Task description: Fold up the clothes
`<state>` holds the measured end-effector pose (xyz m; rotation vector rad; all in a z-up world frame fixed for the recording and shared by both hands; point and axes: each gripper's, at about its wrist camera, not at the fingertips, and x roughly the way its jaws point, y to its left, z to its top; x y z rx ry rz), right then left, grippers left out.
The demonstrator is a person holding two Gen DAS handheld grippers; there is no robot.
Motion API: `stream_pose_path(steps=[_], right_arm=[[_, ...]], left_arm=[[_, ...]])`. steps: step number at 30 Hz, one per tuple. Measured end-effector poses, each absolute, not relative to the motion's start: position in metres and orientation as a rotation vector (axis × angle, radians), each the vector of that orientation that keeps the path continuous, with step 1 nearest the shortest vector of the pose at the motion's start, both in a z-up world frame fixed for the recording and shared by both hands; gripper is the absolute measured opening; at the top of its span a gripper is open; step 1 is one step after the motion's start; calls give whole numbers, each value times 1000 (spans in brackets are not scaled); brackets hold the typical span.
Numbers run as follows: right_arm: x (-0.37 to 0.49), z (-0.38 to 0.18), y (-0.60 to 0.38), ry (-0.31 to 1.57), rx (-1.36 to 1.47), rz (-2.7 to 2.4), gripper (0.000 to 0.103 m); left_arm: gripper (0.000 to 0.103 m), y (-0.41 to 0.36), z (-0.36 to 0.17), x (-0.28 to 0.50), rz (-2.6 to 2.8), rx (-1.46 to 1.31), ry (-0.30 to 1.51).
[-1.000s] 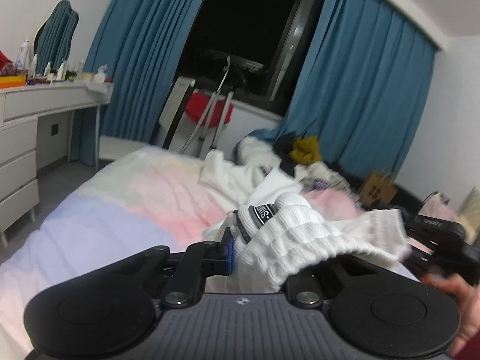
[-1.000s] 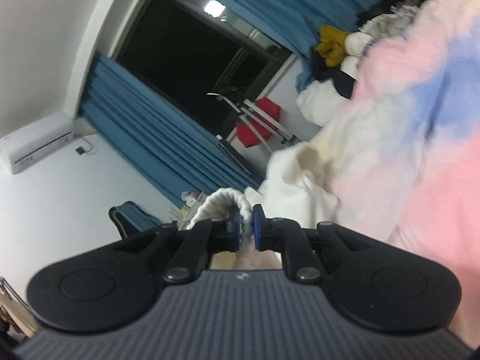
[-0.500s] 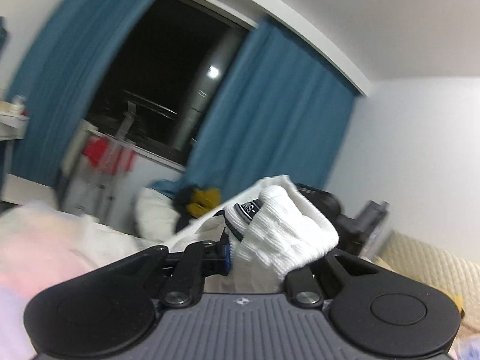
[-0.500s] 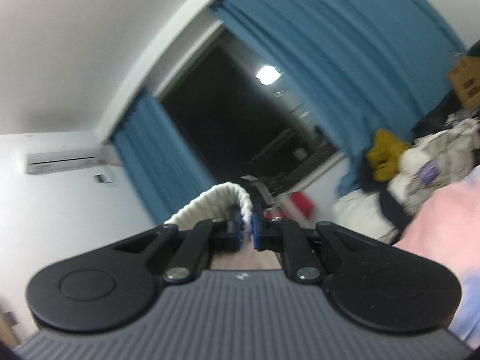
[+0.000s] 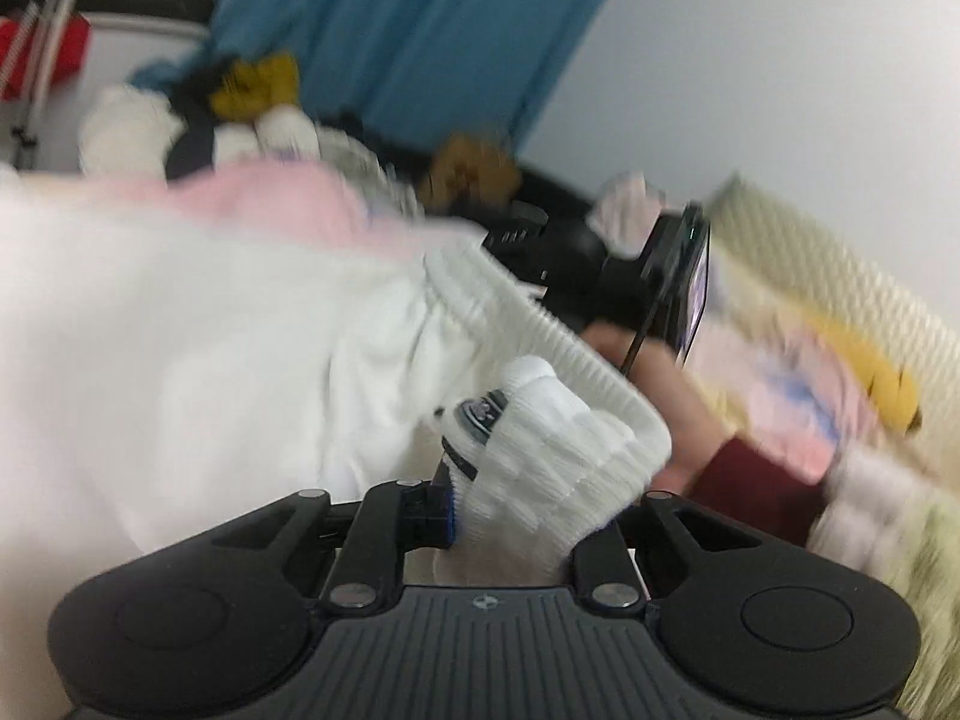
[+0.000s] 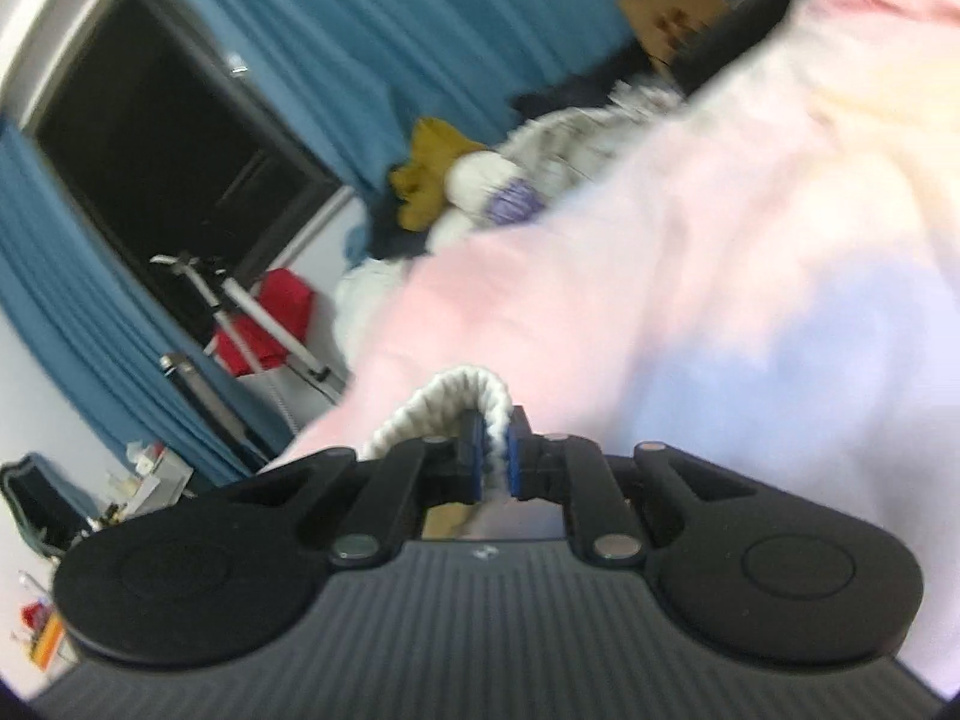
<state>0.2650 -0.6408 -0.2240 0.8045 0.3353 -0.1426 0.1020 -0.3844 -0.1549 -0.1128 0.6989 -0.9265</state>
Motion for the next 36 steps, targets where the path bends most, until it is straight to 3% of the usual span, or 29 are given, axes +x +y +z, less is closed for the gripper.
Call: stream_pose_path(steps=[2,5,10,12,24,36], right_arm=[[254,-233,-651,340,869,-134,18],[239,-221,-644,372,818,-181,26],[199,-187,-624,388,665,-291,64],[176,-171,-613,371,640,-296,69],[90,-88,-443,338,462,-21,69],[164,-89,-240,540,102,267,69]], left_arm=[[27,-382,-162,95,-956,-84,685],[43,-365,-155,98,-987,-63,696],[65,-295,-126,78,-1023,-57,662],[68,-267,-108,62,-990,-52,647],[72,-90,-44,18,-638,-7,641],[74,5,-19,18,-423,-86,567]])
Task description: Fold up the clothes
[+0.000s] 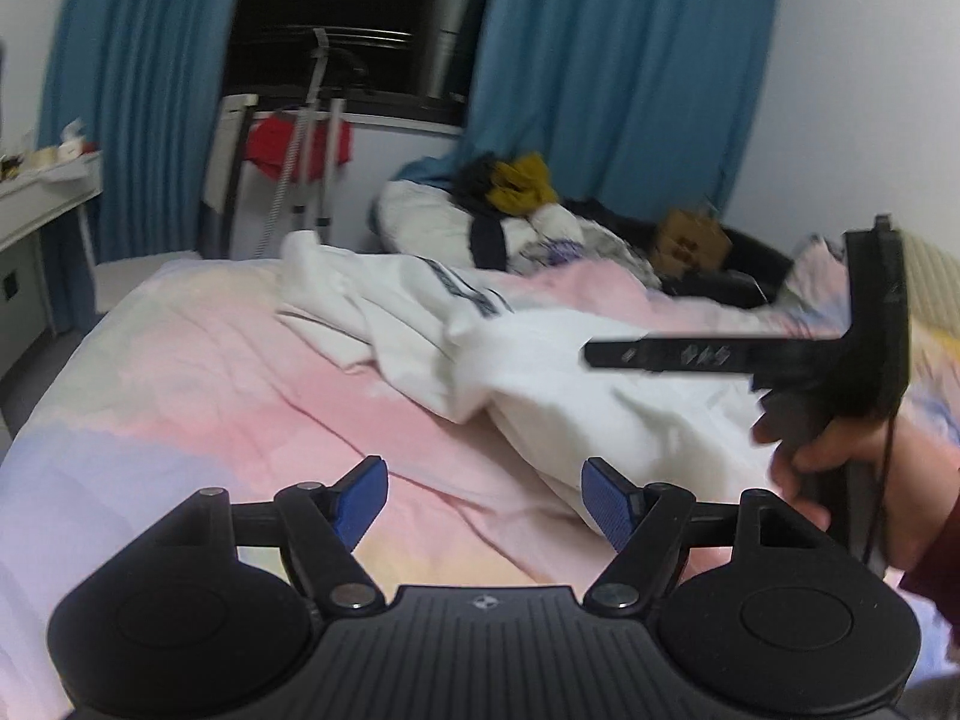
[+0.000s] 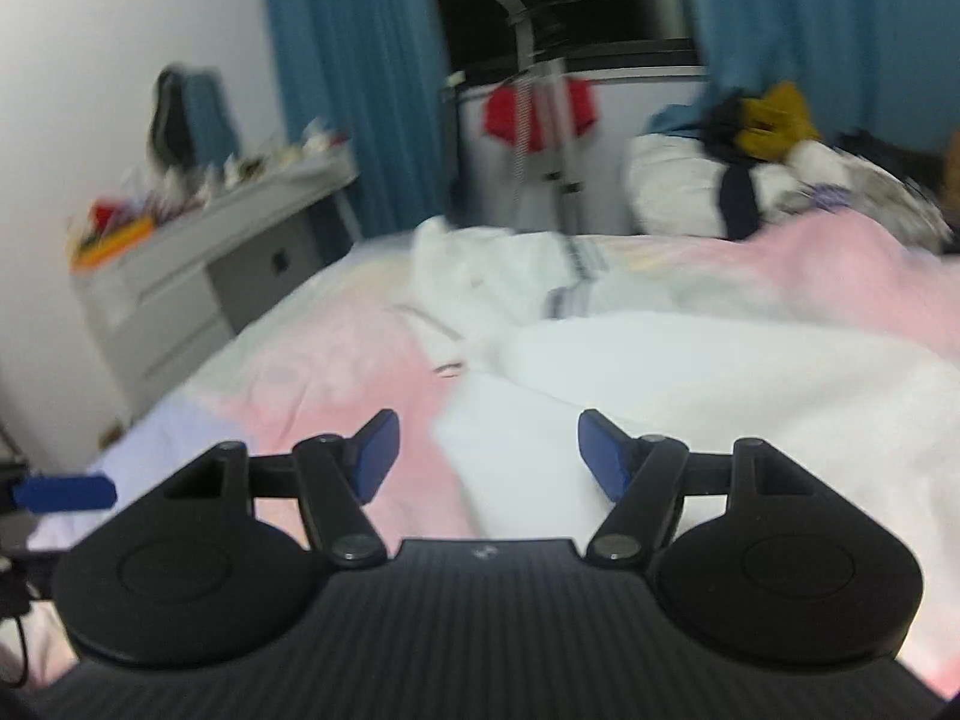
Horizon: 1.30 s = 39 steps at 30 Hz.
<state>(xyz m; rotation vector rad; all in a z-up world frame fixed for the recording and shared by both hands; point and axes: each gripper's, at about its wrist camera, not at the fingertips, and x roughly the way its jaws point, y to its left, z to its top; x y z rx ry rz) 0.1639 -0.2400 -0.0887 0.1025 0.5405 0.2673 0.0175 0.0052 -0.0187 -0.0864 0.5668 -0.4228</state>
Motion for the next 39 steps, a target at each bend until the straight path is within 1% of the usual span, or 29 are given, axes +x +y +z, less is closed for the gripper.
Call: stream_pose_path(steps=[3,6,12,14,15,17,18,19,20,21,22,27,31,33,34,35,39], right_arm=[[196,-88,-201,559,12,317,69],[241,-101,-168,590,-59,353,68],[331,-158,-106,586,-228,173,66],[358,-181,-97,599,-287,81,66],[370,-192,-94,610,-314,30,61],[374,-204,-95,596,-355,-44,57],[376,-209,-96,589,-376,-80,46],[378,-215,-96,581,-396,-117,32],[372,-215,-98,567,-396,-119,24],[366,-212,-100,564,-394,-108,12],[360,-208,-102,562,-393,-97,9],[314,-169,-118,541,-288,-47,8],[257,-137,-125,517,-195,43,7],[224,-127,-118,497,-196,93,7],[208,-125,-113,497,-194,115,7],[191,-123,-108,496,-193,138,5],[125,-121,-84,491,-238,217,5]], left_arm=[[75,25,-17,29,-350,-139,556],[76,44,-15,38,-287,-194,547],[76,78,-22,55,-204,-244,512],[77,85,-33,62,-184,-240,515],[77,88,-40,68,-179,-236,524],[77,91,-56,81,-167,-229,548],[76,93,-65,88,-157,-227,561],[76,94,-73,94,-144,-224,581],[74,94,-81,100,-131,-222,602],[73,95,-87,106,-132,-227,621],[73,95,-91,110,-142,-236,628],[73,99,-84,112,-162,-265,567],[73,107,-72,105,-191,-333,538],[73,112,-66,99,-220,-394,538],[73,115,-64,96,-235,-426,538],[74,118,-62,91,-247,-454,538],[75,127,-54,76,-277,-542,539]])
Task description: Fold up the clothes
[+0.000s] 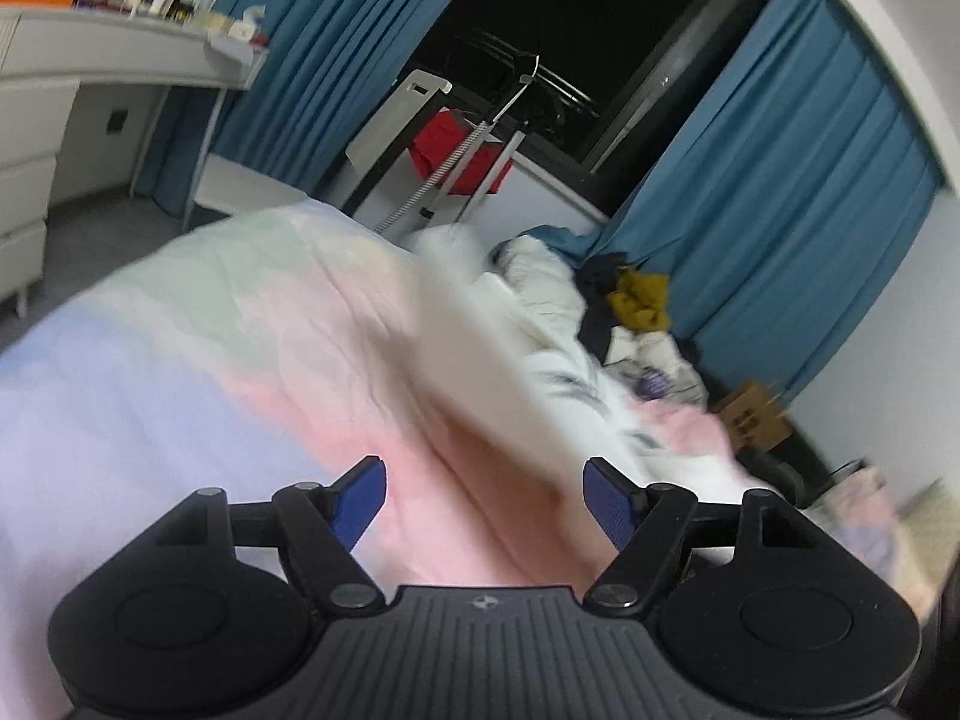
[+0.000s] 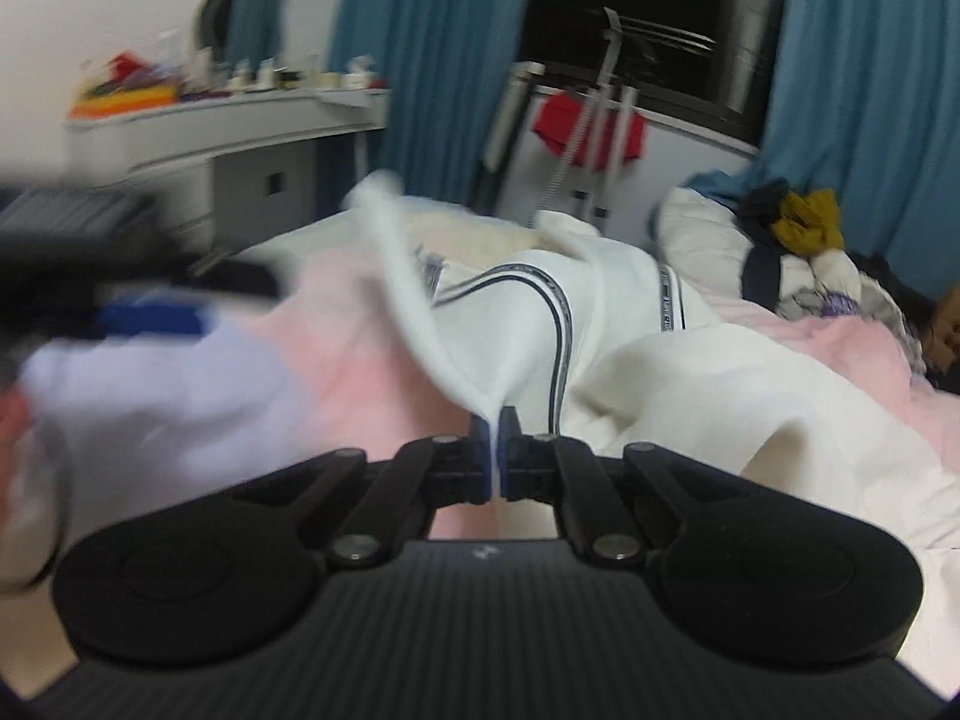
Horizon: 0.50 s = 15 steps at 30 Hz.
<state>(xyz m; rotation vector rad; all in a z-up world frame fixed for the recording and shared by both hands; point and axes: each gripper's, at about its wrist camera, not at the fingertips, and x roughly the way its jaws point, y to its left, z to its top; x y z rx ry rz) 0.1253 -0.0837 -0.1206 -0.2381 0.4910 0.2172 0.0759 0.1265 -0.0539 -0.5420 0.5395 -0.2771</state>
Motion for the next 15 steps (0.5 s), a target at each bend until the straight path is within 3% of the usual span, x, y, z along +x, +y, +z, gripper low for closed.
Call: stream_pose_path(steps=[7,15], right_arm=[[87,-162,-64,675,-262,315,6],[70,-137,-121,668,130,340,9]], left_arm=[[76,120,-58,57,-207,-551,672],[76,131,-101,72,-119,-767,801]])
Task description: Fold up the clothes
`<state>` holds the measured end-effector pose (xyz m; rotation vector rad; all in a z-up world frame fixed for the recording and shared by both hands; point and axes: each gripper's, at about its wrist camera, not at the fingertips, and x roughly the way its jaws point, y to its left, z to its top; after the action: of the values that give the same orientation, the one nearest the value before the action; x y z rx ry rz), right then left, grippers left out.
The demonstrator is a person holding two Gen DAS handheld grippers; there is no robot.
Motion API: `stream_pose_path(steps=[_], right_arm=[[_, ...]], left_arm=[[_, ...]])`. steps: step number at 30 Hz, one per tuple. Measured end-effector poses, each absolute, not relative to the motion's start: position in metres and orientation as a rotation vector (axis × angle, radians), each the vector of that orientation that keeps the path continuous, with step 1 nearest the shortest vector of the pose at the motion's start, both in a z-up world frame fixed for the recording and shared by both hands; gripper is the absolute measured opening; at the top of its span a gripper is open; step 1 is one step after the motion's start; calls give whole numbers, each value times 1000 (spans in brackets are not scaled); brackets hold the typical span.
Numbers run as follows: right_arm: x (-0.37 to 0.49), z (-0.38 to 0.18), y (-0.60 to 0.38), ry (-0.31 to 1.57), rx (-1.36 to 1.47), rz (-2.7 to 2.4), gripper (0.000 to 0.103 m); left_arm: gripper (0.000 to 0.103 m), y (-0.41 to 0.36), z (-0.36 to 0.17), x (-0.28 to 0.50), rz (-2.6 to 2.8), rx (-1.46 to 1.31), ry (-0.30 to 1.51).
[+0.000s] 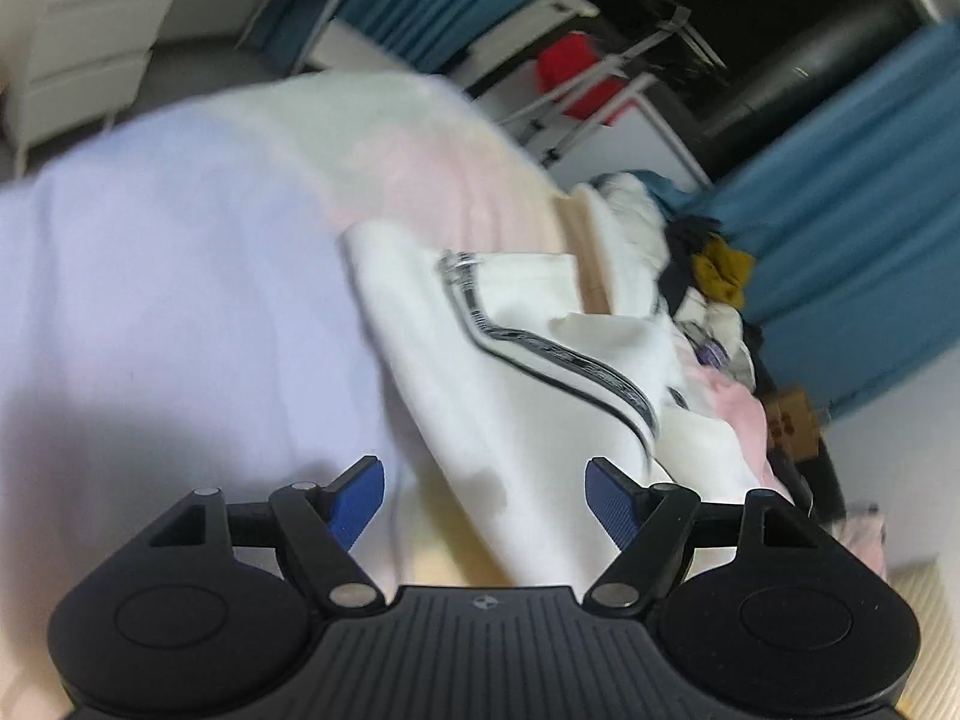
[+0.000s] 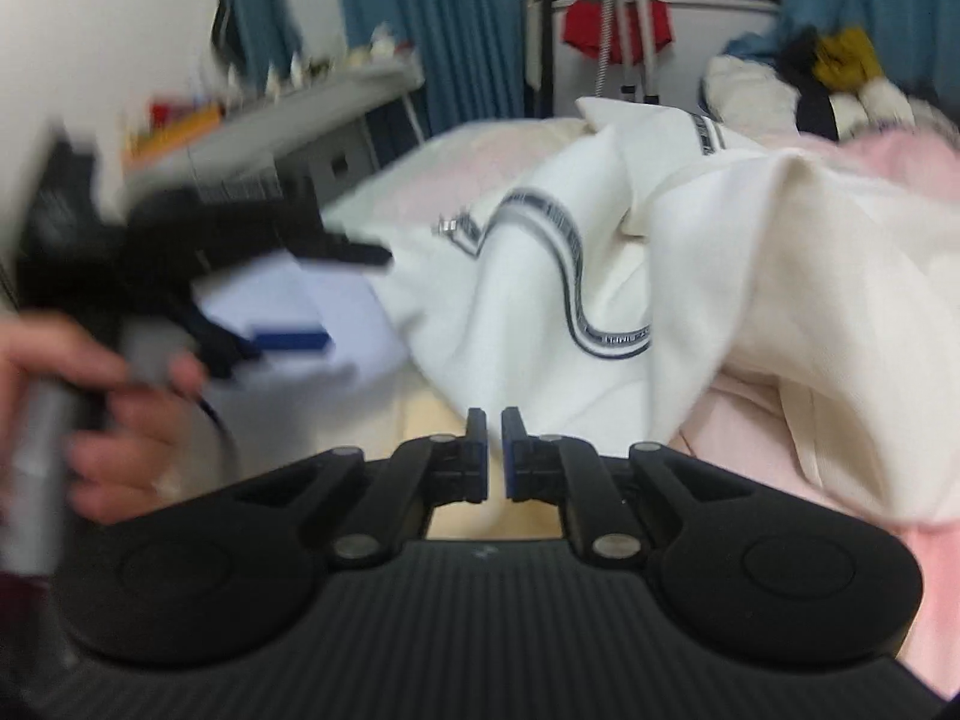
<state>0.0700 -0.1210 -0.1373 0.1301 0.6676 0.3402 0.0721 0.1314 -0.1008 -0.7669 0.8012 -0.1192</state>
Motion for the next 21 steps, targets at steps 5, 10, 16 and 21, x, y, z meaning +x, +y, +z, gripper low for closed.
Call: stream_pose_path(steps=[5,10,16,21], right_arm=[[62,-121,-156,594,279,308,9],[67,-115,-189,470,341,225,9],[84,-128,-215,466,400,167,9],[93,-135,-228,493,433,131,9]], left_arm=[[66,129,-134,115,-115,-850,835],[38,131,-147,150,-121,-855,800],[5,155,-133,149,-81,-882,687],[4,175,-88,127,-41,-862,541]])
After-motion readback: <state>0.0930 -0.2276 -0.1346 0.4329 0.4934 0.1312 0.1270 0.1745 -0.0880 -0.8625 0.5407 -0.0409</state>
